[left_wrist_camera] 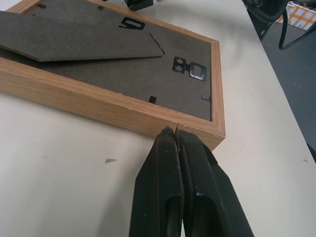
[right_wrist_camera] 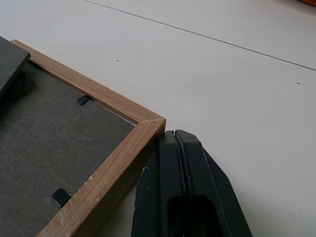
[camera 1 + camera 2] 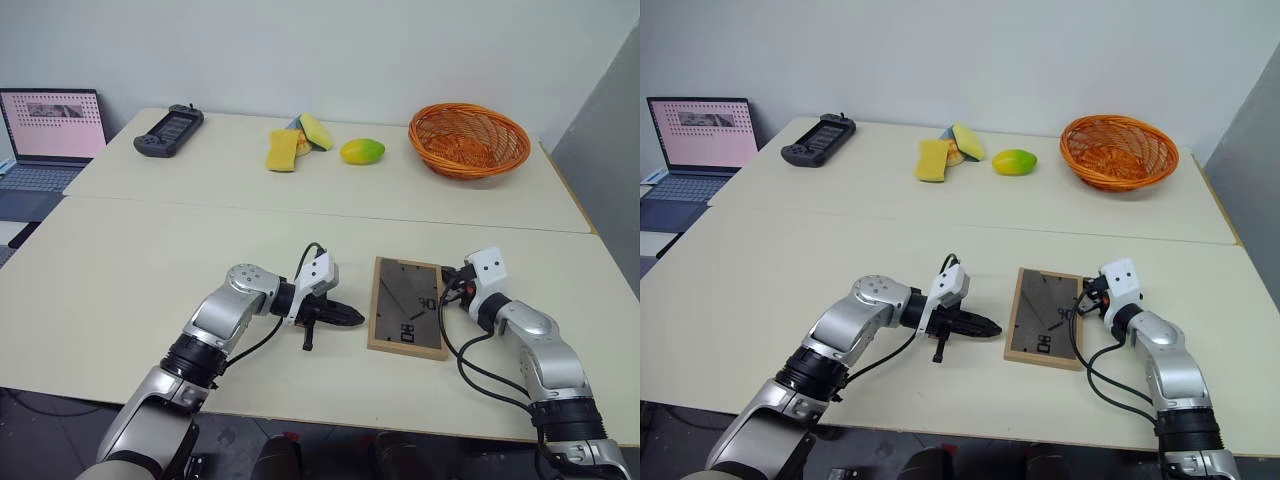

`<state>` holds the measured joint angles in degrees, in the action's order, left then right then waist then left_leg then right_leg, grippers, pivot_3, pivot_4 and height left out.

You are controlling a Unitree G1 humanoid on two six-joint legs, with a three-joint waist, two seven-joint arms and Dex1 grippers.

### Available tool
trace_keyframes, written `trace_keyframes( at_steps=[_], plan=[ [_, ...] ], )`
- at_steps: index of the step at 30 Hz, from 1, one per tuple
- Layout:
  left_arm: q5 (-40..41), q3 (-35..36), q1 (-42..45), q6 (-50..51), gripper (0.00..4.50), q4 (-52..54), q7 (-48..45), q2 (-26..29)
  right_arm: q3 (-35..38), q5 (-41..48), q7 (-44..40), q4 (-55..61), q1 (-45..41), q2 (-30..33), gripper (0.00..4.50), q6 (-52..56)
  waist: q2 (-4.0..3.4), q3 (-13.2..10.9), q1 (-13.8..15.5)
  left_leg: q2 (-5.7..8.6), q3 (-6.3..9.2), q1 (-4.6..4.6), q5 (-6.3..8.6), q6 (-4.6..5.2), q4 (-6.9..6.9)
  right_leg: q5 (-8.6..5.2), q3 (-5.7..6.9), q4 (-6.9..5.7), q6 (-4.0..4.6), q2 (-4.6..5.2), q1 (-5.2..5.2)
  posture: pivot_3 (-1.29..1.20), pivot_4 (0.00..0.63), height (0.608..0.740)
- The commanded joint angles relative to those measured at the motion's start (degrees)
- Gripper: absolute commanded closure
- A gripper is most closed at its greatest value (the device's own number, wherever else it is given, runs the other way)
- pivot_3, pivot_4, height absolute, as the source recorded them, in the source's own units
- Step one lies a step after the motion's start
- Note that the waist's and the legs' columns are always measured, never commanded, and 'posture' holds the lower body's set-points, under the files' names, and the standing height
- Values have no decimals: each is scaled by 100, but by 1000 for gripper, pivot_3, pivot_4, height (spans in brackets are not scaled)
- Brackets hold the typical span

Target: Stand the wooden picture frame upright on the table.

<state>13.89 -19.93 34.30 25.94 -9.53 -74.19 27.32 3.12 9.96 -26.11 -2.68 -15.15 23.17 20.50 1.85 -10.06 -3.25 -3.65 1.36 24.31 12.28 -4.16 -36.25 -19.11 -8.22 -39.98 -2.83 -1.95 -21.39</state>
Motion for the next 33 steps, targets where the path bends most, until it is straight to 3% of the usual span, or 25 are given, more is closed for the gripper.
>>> trace_keyframes(
  at_steps=[1, 15, 27, 30, 33],
  plan=[
    [-150, -80, 31, -103, 4466, 77, 79, -3, 0, -30, -22, 107, -77, 11, 4500, -107, 0, 0, 1, 0, 0, 0, 0, 0, 0, 0, 0, 0, 0, 0, 0, 0, 150, 740],
    [-393, -262, 54, -207, 4466, -49, 327, -521, -125, -70, -29, 56, -259, -99, 4500, -80, 0, 0, 3, 1, 0, 1, 0, 0, -2, 0, -1, 0, 0, 0, 1, 0, 150, 740],
    [-211, 125, 99, -110, 4466, 114, 111, 89, 20, -157, -168, 15, -56, 179, 4500, -208, -1, 0, 1, 0, 0, 1, 0, 0, -2, 0, 0, 0, 0, 0, 0, 0, 150, 740],
    [-107, 284, 42, 97, 4466, 340, 108, 350, 131, -112, -260, 140, 96, 335, 4500, -216, -1, 0, 2, 0, 1, 1, 0, 0, -1, 0, 1, 0, 0, 0, 0, 0, 150, 740],
    [86, 465, 10, 949, 4466, 675, 198, 651, 242, 8, -540, 562, 370, 636, 4500, -116, -3, -1, 3, 1, 1, 3, 0, 0, -1, 0, 0, 1, 0, 0, 0, 0, 150, 740]
  ],
)
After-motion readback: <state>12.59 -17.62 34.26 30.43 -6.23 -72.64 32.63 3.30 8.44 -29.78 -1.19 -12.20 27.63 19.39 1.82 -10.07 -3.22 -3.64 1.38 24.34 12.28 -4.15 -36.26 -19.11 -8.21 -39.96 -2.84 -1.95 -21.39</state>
